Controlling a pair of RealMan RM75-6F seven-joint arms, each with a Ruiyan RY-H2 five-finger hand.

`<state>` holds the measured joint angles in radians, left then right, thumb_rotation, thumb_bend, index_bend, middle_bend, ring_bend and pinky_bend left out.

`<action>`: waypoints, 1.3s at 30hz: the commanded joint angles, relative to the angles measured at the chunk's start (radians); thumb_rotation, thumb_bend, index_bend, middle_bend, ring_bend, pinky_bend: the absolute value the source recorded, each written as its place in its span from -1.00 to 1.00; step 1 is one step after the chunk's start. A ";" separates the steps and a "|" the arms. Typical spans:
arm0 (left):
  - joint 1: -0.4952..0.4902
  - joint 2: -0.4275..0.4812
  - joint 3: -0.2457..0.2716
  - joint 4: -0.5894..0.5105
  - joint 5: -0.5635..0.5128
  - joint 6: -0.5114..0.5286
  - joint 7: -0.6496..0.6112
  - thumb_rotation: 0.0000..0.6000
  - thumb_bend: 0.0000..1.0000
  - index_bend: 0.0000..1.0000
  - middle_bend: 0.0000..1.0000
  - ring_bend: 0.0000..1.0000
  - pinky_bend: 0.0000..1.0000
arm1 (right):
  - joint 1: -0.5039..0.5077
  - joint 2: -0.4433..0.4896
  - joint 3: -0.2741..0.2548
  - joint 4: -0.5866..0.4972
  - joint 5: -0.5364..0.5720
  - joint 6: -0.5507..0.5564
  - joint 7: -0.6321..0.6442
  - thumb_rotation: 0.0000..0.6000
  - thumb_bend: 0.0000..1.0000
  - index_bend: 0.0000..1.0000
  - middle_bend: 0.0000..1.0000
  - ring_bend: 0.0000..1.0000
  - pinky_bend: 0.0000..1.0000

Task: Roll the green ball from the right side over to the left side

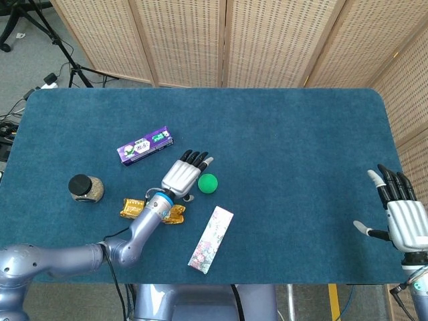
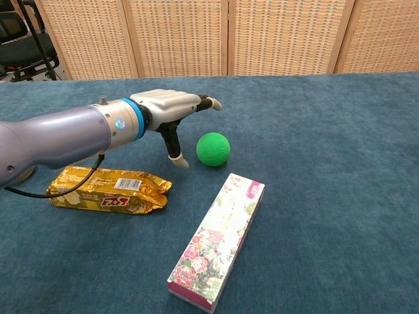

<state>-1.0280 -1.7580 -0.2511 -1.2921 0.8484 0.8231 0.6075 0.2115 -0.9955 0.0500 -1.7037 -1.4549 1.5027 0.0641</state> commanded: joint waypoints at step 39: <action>0.243 0.324 0.098 -0.261 -0.061 0.177 -0.071 1.00 -0.34 0.19 -0.11 -0.14 0.06 | -0.041 0.001 0.041 0.005 -0.049 0.001 0.045 1.00 -1.00 -1.00 -1.00 -1.00 -1.00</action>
<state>-0.8077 -1.4533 -0.1708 -1.5373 0.8170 0.9889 0.5242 0.1714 -0.9939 0.0913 -1.6977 -1.5029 1.5033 0.1101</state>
